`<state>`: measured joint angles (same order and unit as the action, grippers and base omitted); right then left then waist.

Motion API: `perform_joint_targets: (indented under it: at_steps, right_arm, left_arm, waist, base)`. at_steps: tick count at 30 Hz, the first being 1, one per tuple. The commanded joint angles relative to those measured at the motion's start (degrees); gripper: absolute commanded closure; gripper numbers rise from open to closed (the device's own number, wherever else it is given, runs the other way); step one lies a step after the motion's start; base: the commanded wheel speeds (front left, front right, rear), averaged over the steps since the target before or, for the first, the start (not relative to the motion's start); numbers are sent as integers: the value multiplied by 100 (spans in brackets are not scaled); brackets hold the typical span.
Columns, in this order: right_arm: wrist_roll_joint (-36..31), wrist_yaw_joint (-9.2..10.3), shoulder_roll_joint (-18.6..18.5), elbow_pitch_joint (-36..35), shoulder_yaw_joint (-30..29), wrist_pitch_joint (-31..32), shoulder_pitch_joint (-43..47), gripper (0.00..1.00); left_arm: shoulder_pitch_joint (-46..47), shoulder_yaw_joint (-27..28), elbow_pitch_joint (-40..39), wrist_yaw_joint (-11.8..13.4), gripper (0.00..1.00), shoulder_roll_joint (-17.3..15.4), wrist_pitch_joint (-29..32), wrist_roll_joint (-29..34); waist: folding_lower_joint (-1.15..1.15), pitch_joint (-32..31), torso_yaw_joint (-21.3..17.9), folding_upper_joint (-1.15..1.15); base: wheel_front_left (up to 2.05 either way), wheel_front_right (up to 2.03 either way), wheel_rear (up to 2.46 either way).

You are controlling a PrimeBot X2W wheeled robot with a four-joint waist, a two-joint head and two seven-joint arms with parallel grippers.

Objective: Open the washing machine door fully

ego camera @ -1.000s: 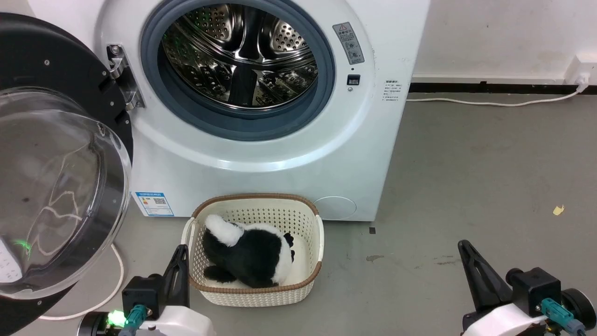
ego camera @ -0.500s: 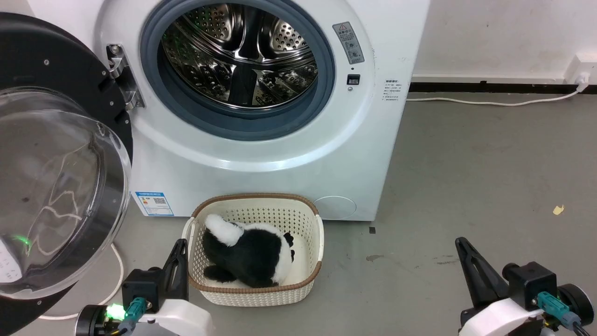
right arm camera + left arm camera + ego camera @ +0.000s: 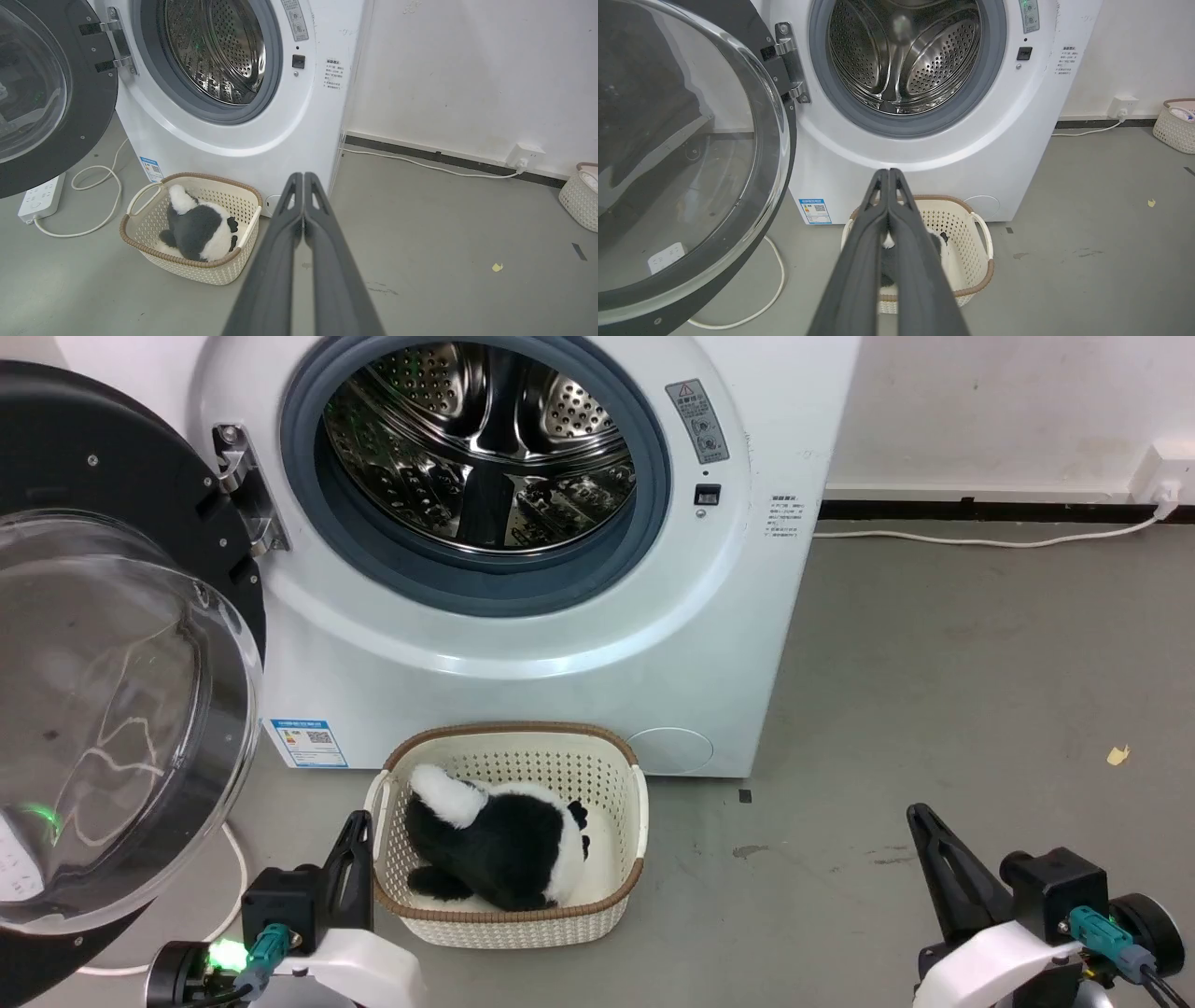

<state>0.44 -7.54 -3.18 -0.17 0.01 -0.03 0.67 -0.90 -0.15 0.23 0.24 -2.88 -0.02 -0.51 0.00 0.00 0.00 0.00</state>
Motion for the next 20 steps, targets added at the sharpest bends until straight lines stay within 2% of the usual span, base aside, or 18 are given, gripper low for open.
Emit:
perform_joint_targets:
  at_steps: [1, 20]
  right_arm:
    - [-44, 5, 30, 17, -1, 3, -67, 100]
    - [-44, 5, 30, 17, -1, 3, -67, 100]
  left_arm:
    - [90, 15, -23, -24, 100, 1, 2, 51]
    - [90, 15, -23, -24, 100, 1, 2, 51]
  waist:
    - [0, 0, 0, 0]
    - [0, 0, 0, 0]
  base:
    - [0, 0, 0]
    - [0, 0, 0]
